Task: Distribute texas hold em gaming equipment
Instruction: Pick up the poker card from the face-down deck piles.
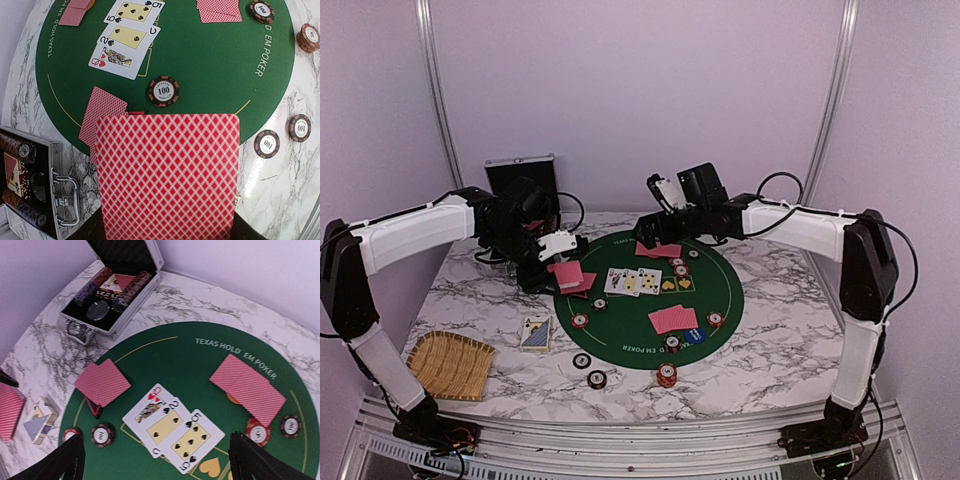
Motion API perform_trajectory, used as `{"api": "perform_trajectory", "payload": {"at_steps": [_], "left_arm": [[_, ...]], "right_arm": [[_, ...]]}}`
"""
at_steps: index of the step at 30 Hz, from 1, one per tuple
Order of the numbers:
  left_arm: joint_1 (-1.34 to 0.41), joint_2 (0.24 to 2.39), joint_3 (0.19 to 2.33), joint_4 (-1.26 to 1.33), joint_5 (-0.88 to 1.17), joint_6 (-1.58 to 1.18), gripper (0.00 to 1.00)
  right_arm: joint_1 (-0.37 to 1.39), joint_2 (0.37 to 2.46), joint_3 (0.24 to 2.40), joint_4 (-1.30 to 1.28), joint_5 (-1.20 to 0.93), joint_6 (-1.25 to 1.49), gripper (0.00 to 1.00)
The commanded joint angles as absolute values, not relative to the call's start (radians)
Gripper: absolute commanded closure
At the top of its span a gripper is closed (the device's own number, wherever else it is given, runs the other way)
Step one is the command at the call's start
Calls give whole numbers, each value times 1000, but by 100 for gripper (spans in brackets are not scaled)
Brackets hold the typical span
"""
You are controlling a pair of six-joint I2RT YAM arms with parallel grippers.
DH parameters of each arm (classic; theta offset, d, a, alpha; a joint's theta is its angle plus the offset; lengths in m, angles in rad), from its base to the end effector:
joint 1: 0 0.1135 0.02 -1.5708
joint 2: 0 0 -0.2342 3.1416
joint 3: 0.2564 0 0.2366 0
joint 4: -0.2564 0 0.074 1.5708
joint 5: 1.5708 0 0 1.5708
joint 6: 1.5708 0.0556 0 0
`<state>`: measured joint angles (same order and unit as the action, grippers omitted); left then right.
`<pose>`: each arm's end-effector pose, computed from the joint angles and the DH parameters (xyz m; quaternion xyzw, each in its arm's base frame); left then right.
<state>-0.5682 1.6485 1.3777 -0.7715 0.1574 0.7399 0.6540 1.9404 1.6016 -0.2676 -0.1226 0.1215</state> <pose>0.2817 -0.1902 0.2323 0.6018 0.7512 -0.0533 0.2659 0.3503 0.2771 0.2388 -0.2601 0.8457 0.2253 0.4080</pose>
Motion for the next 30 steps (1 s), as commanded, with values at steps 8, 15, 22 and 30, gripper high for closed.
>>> {"api": "perform_trajectory", "payload": {"at_steps": [8,15,22,30], "left_arm": [[-566,1644,1416,-771,180,729,100],[-566,1653,1425,-771,186,726,100],[-568,1660,1436,-770,188,724,100],[-568,1660,1436,-772,188,726,100]], "right_arm": [[646,2014,1512,34,-717,641,8],[688,2086,1528,121,-831,758,8],[723,2164,1553,248,-914,898,10],[741,2219,1571,398,-965,1029,13]]}}
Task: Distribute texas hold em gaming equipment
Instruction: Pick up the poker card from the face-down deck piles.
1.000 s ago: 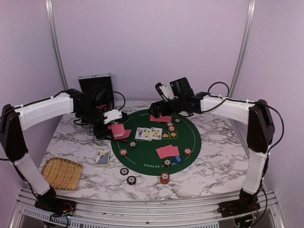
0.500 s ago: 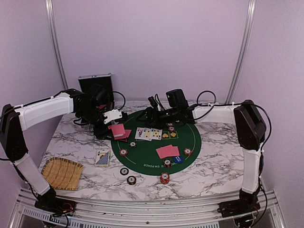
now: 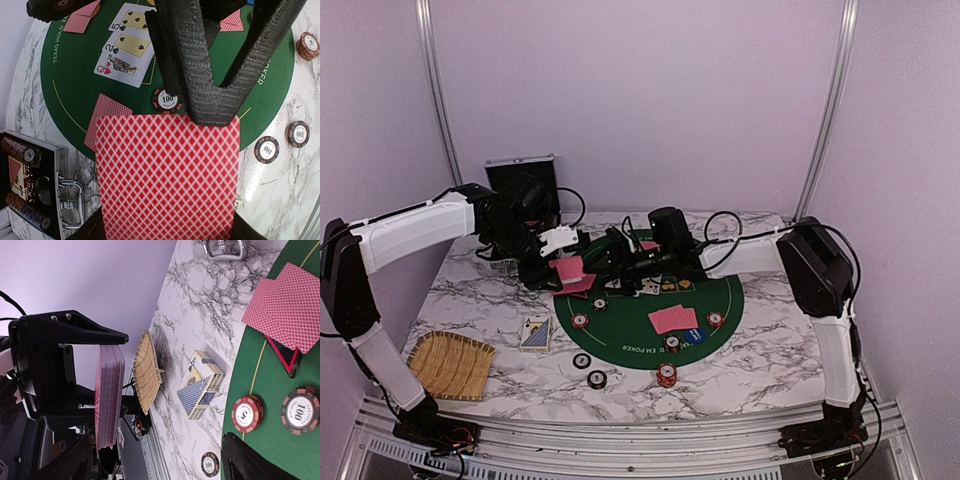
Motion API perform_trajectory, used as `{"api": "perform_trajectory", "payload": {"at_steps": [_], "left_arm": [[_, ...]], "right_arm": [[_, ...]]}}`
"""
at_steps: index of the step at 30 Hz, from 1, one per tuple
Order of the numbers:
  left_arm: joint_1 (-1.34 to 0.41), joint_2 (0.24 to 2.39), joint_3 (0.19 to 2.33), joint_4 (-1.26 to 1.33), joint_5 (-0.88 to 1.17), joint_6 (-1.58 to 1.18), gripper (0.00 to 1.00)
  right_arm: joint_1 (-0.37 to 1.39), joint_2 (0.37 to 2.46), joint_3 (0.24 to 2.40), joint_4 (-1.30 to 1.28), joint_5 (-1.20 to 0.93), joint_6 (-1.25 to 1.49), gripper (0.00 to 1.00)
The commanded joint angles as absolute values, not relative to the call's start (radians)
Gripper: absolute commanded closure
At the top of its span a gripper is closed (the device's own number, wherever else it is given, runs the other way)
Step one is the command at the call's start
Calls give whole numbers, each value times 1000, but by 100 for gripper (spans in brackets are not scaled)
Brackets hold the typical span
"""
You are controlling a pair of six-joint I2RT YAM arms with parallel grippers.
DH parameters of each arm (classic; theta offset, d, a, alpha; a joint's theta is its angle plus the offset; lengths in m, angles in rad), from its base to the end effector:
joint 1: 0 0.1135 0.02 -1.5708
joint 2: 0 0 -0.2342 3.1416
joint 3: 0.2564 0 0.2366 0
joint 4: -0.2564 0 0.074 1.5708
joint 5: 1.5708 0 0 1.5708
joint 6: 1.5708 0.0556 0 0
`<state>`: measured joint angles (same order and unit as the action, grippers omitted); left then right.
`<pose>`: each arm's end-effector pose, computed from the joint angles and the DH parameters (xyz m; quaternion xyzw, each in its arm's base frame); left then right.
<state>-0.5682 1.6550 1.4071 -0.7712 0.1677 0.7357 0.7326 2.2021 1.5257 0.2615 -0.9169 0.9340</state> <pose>0.2848 -0.1928 0.2392 0.5999 0.7483 -0.0576 0.2772 0.3221 0.3491 0.1626 -0.1650 0.7716 0.6119 0.0551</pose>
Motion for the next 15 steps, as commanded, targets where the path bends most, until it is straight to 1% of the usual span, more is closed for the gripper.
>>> {"api": "perform_trajectory", "payload": {"at_steps": [1,10,15], "left_arm": [[-568,1660,1434,-771,188,727,100],[-569,1658,1439,-771,187,729,100],[-571,1657,1440,-771,188,728,100]], "right_arm": [[742,2222,1570,405,-967,1037,13],[745,2226,1573,399,-968,1048,14],[754,2254,1622,398,-969,1062,15]]}}
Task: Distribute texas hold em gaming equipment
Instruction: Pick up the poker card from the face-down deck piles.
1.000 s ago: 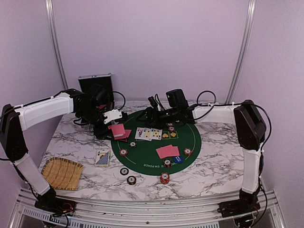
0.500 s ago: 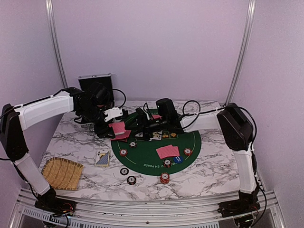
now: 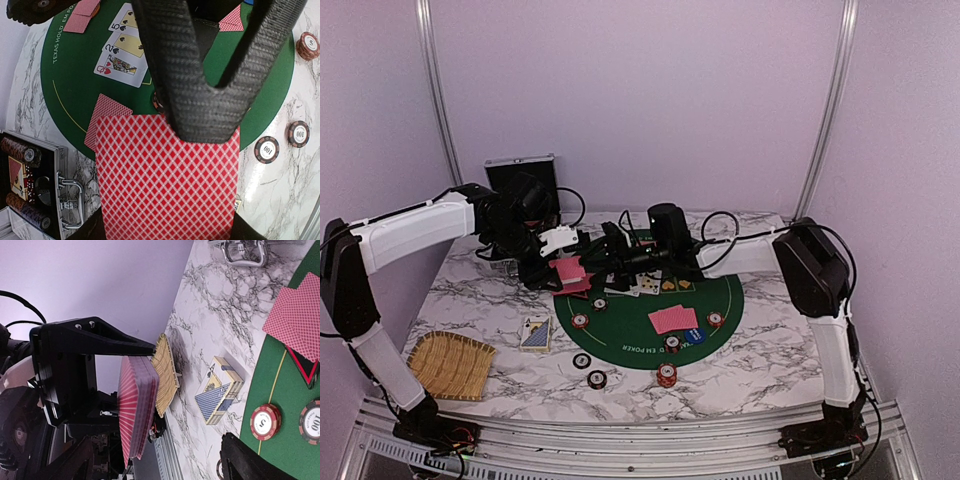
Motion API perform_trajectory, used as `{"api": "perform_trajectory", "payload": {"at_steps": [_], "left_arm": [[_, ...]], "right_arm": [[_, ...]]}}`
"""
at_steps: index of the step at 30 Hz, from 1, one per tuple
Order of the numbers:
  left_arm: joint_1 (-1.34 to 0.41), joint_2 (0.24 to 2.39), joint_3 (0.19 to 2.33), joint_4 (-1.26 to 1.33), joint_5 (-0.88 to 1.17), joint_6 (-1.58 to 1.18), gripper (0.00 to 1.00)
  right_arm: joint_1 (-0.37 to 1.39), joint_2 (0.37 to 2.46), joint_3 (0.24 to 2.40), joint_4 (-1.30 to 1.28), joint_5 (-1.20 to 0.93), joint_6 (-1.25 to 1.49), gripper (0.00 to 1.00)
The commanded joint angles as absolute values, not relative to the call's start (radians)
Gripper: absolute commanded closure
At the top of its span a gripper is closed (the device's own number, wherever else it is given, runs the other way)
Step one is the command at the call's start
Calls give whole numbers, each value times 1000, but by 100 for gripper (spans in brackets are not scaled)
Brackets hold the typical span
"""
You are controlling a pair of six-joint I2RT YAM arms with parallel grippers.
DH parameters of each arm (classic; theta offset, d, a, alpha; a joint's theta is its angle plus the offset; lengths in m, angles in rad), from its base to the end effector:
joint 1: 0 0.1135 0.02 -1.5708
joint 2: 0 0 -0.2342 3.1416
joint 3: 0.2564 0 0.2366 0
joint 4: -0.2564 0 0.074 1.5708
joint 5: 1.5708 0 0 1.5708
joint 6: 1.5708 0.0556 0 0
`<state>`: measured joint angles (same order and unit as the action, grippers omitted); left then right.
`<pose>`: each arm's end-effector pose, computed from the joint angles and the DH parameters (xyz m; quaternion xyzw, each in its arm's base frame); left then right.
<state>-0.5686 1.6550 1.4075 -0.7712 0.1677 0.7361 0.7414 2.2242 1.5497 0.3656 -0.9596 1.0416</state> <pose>0.2847 -0.1930 0.2393 0.6002 0.7480 -0.0576 0.2774 0.3229 0.3574 0.1712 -0.1621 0.7490 0.6413 0.0388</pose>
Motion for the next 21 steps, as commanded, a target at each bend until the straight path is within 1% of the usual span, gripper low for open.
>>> {"api": "perform_trajectory", "payload": {"at_steps": [1,21], "left_arm": [[-573,1658,1441,-771,187,726,100],[-584,1670,1457,-771,189,725,100]], "right_arm": [[758,2262,1632,399,-970,1068,15],[799,2396,1806,410,-987,1139,16]]}}
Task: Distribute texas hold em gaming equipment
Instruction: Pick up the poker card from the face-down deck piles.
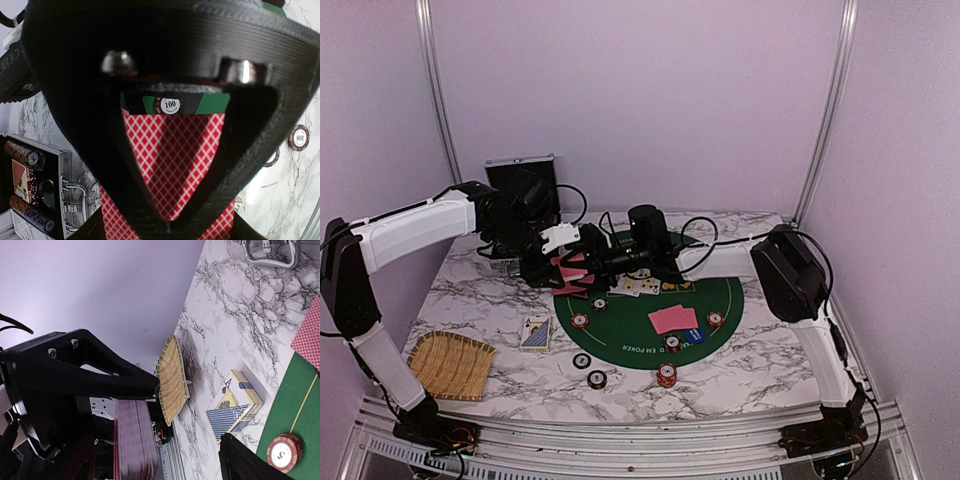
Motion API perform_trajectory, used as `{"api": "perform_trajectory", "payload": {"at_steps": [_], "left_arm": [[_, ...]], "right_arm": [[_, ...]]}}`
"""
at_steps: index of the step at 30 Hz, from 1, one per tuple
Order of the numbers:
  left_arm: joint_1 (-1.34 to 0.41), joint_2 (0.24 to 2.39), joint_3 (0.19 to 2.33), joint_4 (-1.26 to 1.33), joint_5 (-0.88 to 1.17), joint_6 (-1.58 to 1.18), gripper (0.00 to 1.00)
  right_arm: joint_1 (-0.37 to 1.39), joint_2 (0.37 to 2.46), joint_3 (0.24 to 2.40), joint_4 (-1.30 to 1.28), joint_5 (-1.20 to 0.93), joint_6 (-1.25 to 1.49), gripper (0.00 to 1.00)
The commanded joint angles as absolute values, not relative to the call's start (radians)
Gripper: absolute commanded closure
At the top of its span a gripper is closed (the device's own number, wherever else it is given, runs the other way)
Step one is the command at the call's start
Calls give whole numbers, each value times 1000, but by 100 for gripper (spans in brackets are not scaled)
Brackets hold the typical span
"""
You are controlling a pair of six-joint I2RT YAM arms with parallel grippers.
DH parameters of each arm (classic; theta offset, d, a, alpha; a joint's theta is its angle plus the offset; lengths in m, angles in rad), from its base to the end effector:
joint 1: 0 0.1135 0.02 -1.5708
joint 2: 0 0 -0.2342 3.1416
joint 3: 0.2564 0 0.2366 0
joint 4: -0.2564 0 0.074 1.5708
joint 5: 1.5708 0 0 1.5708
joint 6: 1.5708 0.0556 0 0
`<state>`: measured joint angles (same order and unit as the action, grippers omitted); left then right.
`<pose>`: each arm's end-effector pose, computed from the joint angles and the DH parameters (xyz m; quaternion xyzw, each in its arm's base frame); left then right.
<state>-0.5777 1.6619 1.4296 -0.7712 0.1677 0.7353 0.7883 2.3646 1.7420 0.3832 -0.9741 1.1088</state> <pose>0.2857 -0.1973 0.2438 0.6025 0.7435 -0.0582 0.2843 0.3271 0.3942 0.1680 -0.1744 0.7323 0.6580 0.0190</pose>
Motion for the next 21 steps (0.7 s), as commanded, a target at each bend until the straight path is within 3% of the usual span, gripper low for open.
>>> {"api": "perform_trajectory", "payload": {"at_steps": [1,10,21], "left_arm": [[-584,1670,1457,-771,190,724,100],[-584,1668,1452,-771,187,726,100],[-584,1664,1449,-770,183,727,100]], "right_arm": [[799,2404,1814,411,-988,1144,16],[792,2441,1854,315,-988,1119,28],[738,2334,1731,223,-955,1005,34]]}}
